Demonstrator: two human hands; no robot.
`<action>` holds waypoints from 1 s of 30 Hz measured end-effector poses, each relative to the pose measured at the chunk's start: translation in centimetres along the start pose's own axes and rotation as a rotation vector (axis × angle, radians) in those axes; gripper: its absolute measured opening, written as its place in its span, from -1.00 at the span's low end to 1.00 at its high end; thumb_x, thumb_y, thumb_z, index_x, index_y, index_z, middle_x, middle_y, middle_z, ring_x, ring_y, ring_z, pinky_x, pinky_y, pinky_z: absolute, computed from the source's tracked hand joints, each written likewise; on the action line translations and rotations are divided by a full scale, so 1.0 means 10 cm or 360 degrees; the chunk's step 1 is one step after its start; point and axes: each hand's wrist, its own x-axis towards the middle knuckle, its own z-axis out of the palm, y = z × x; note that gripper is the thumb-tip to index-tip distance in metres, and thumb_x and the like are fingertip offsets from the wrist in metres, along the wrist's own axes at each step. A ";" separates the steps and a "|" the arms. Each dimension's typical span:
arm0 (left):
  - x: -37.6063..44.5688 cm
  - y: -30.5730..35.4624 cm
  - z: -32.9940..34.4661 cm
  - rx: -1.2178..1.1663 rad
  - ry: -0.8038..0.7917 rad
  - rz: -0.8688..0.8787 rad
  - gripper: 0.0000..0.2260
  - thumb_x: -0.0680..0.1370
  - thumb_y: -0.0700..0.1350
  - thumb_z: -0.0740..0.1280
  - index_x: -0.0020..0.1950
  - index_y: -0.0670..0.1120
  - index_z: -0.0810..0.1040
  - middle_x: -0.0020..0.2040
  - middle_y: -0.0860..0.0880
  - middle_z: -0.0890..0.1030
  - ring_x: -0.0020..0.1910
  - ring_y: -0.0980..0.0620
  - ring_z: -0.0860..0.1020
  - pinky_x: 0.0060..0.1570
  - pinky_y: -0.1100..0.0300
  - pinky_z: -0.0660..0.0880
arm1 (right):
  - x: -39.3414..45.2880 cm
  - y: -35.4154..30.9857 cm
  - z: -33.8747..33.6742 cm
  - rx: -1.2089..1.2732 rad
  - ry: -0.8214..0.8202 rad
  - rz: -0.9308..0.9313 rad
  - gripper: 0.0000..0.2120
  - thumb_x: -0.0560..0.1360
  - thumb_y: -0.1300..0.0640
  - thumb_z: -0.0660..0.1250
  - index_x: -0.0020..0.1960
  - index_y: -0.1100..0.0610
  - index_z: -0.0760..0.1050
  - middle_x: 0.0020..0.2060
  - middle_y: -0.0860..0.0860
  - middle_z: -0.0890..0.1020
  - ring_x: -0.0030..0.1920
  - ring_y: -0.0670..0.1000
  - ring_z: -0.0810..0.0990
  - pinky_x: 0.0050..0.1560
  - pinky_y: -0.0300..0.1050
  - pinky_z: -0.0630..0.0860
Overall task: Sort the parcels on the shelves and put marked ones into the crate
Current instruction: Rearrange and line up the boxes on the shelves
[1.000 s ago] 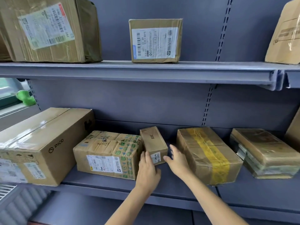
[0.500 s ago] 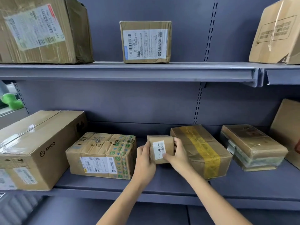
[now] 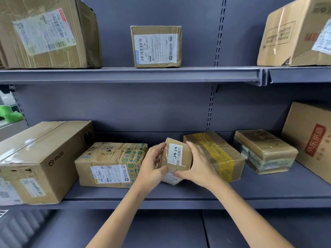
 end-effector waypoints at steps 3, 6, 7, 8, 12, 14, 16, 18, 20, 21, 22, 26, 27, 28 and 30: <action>-0.06 0.01 -0.08 -0.0018 0.0000 -0.0104 -0.45 0.35 -0.10 0.34 0.33 0.06 0.34 0.28 0.07 0.44 0.21 0.29 0.42 0.16 0.42 0.39 | -0.03 0.02 -0.05 0.0220 0.0100 0.0125 -0.10 0.21 -0.05 0.55 0.42 0.02 0.18 0.29 -0.07 0.37 0.28 -0.06 0.34 0.23 -0.15 0.31; -0.12 -0.02 -0.15 0.0140 0.0039 -0.0153 -0.54 0.42 -0.03 0.38 0.29 0.07 0.37 0.23 0.08 0.46 0.19 0.17 0.45 0.23 0.10 0.44 | -0.07 0.09 -0.12 0.0809 0.0043 0.0244 -0.28 0.08 -0.20 0.46 0.20 -0.05 0.40 0.11 -0.09 0.56 0.14 -0.06 0.53 0.11 -0.08 0.51; -0.15 -0.04 -0.17 0.0177 0.0066 -0.0167 -0.56 0.44 -0.02 0.39 0.29 0.07 0.38 0.22 0.09 0.47 0.19 0.14 0.46 0.23 0.05 0.45 | -0.08 0.12 -0.13 0.0947 0.0055 0.0256 -0.36 0.08 -0.19 0.44 0.13 -0.06 0.44 0.06 -0.08 0.59 0.09 -0.08 0.56 0.02 -0.15 0.54; -0.17 -0.05 -0.20 0.0183 0.0097 -0.0189 -0.57 0.43 0.00 0.40 0.27 0.08 0.40 0.20 0.11 0.48 0.18 0.13 0.48 0.21 0.02 0.46 | -0.09 0.13 -0.15 0.1064 0.0070 0.0268 -0.44 0.15 -0.13 0.45 0.11 -0.03 0.46 0.01 -0.06 0.61 0.03 -0.09 0.59 -0.07 -0.23 0.53; -0.23 -0.06 -0.25 0.0076 0.0210 -0.0292 -0.60 0.32 0.15 0.41 0.10 0.23 0.41 0.15 0.05 0.53 0.12 0.06 0.54 0.06 0.03 0.56 | -0.14 0.14 -0.16 0.1527 0.0127 0.0368 -0.87 0.52 0.22 0.24 0.04 0.16 0.52 -0.16 -0.02 0.67 -0.20 -0.15 0.65 -0.27 -0.33 0.54; -0.24 -0.06 -0.24 -0.0016 0.0254 -0.0293 -0.57 0.37 0.06 0.45 0.18 0.16 0.39 0.19 0.04 0.50 0.13 0.06 0.54 0.05 0.05 0.57 | -0.18 0.14 -0.14 0.1580 0.0103 0.0409 -0.85 0.55 0.24 0.19 -0.01 0.14 0.54 -0.18 -0.02 0.68 -0.22 -0.15 0.66 -0.31 -0.33 0.56; -0.24 -0.06 -0.24 -0.0109 0.0324 -0.0271 -0.55 0.43 -0.08 0.44 0.23 0.14 0.35 0.23 0.06 0.47 0.15 0.08 0.52 0.05 0.10 0.57 | -0.20 0.15 -0.10 0.1538 0.0089 0.0429 -0.85 0.55 0.21 0.19 -0.03 0.09 0.54 -0.13 0.00 0.67 -0.15 -0.10 0.65 -0.24 -0.29 0.59; -0.24 -0.03 -0.25 -0.0122 0.0370 -0.0225 -0.56 0.44 -0.15 0.42 0.21 0.16 0.33 0.20 0.10 0.47 0.12 0.15 0.51 -0.04 0.25 0.57 | -0.22 0.17 -0.05 0.1461 0.0083 0.0441 -0.86 0.55 0.15 0.21 -0.03 0.02 0.54 -0.06 0.01 0.65 -0.03 -0.04 0.62 -0.09 -0.22 0.59; -0.22 0.00 -0.26 -0.0112 0.0385 -0.0200 -0.54 0.44 -0.17 0.42 0.22 0.14 0.33 0.18 0.11 0.46 0.09 0.21 0.50 -0.11 0.34 0.55 | -0.22 0.18 -0.04 0.1400 0.0057 0.0420 -0.88 0.55 0.11 0.22 -0.01 -0.05 0.52 -0.02 -0.03 0.63 0.04 -0.07 0.58 0.07 -0.18 0.52; -0.21 0.01 -0.27 -0.0119 0.0394 -0.0195 -0.52 0.44 -0.17 0.43 0.25 0.12 0.32 0.19 0.10 0.46 0.08 0.21 0.50 -0.11 0.35 0.55 | -0.22 0.18 -0.04 0.1352 0.0021 0.0388 -0.89 0.54 0.07 0.25 0.02 -0.08 0.50 0.01 -0.05 0.63 0.07 -0.10 0.56 0.15 -0.17 0.47; -0.21 0.03 -0.28 -0.0144 0.0414 -0.0188 -0.50 0.43 -0.18 0.43 0.27 0.11 0.31 0.19 0.09 0.47 0.09 0.19 0.51 -0.10 0.36 0.55 | -0.21 0.17 -0.06 0.1283 -0.0007 0.0347 -0.84 0.49 0.02 0.31 0.07 -0.09 0.49 0.06 -0.07 0.62 0.12 -0.11 0.54 0.22 -0.15 0.42; -0.18 0.10 -0.33 -0.0144 0.0560 -0.0162 -0.41 0.41 -0.13 0.46 0.37 0.06 0.29 0.20 0.02 0.52 0.16 0.09 0.51 0.17 0.11 0.50 | -0.18 0.18 -0.11 0.1098 -0.0172 0.0286 -0.23 0.15 -0.16 0.45 0.31 -0.02 0.34 0.19 -0.09 0.56 0.23 -0.10 0.49 0.32 -0.09 0.38; -0.17 0.13 -0.35 -0.0104 0.0578 -0.0149 -0.41 0.41 -0.11 0.46 0.38 0.04 0.31 0.17 0.04 0.53 0.15 0.11 0.52 0.18 0.07 0.49 | -0.19 0.18 -0.11 0.1088 -0.0250 0.0293 -0.18 0.13 -0.15 0.47 0.34 -0.03 0.29 0.17 -0.12 0.56 0.20 -0.12 0.50 0.23 -0.14 0.45; -0.17 0.16 -0.37 -0.0061 0.0584 -0.0132 -0.43 0.41 -0.09 0.46 0.37 0.03 0.34 0.15 0.07 0.55 0.14 0.13 0.52 0.17 0.06 0.50 | -0.20 0.18 -0.11 0.1066 -0.0328 0.0292 -0.19 0.17 -0.11 0.48 0.35 -0.06 0.24 0.14 -0.14 0.55 0.15 -0.14 0.52 0.12 -0.19 0.50; -0.15 0.21 -0.40 0.0031 0.0579 -0.0095 -0.47 0.40 -0.07 0.46 0.34 0.00 0.39 0.08 0.11 0.56 0.08 0.14 0.54 0.11 0.06 0.54 | -0.25 0.18 -0.09 0.0978 -0.0439 0.0314 -0.30 0.29 -0.02 0.45 0.35 -0.09 0.20 0.09 -0.18 0.55 0.11 -0.12 0.54 0.08 -0.16 0.53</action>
